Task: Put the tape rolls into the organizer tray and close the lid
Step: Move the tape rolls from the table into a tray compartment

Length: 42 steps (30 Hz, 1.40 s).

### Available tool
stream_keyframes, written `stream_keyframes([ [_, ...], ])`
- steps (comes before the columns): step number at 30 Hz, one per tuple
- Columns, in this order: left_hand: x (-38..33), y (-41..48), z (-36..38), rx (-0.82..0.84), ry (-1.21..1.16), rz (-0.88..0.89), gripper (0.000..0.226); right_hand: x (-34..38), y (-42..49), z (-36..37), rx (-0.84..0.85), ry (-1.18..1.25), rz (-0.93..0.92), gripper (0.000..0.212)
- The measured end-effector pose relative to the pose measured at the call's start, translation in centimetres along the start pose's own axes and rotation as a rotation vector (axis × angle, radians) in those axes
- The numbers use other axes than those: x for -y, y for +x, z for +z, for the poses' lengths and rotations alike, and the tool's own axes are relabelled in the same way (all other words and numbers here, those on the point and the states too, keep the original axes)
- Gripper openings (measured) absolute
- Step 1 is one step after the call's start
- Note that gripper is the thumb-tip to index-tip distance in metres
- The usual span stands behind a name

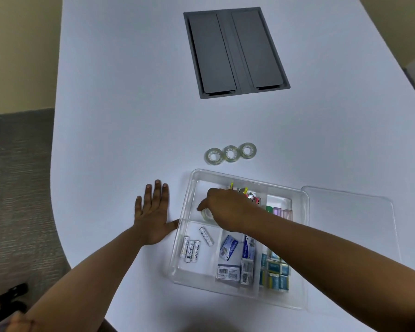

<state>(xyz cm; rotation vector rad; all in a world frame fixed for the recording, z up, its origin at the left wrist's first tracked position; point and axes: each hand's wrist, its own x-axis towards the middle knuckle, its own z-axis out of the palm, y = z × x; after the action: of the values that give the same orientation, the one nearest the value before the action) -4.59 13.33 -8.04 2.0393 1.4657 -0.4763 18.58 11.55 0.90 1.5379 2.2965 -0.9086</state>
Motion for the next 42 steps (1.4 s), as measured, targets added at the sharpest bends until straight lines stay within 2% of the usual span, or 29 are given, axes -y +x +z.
stream_keyframes([
  [7, -0.1, -0.1, -0.1, -0.003, 0.001, -0.001, 0.106, 0.4, 0.1, 0.5, 0.021, -0.211, -0.025, 0.057],
  [13, -0.3, -0.3, -0.3, 0.006, -0.012, 0.003, 0.105, -0.2, -0.2, 0.8, 0.029, -0.162, 0.024, 0.070],
  [16, -0.4, -0.4, -0.4, 0.009, -0.005, 0.000, 0.105, -0.6, -0.4, -0.1, 0.079, -0.056, 0.023, 0.065],
  [18, -0.2, -0.3, -0.2, 0.003, -0.008, -0.001, 0.105, -0.7, -0.6, -0.9, 0.016, 0.100, 0.029, 0.061],
  [20, 0.0, 0.0, 0.2, -0.007, -0.002, -0.002, 0.105, -1.3, -0.7, -2.1, -0.157, 0.206, 0.055, 0.049],
  [23, 0.3, 0.1, 0.4, -0.005, 0.013, 0.002, 0.104, -3.8, -0.3, -4.3, -0.442, 0.255, 0.121, 0.032],
  [25, 0.3, 0.1, 0.4, -0.005, 0.010, 0.004, 0.103, -6.4, 0.4, -5.4, -0.535, 0.286, 0.208, 0.032],
  [29, 0.2, 0.1, 0.5, -0.014, 0.012, 0.000, 0.104, -11.5, 2.2, -5.4, -0.498, 0.309, 0.429, 0.049],
  [35, 0.3, 0.1, 0.5, -0.012, 0.022, -0.004, 0.103, -14.1, 4.0, -3.8, -0.436, 0.264, 0.488, 0.066],
  [42, 0.3, 0.1, 0.4, -0.008, 0.016, -0.005, 0.103, -14.0, 4.4, -3.6, -0.506, 0.200, 0.546, 0.052],
])
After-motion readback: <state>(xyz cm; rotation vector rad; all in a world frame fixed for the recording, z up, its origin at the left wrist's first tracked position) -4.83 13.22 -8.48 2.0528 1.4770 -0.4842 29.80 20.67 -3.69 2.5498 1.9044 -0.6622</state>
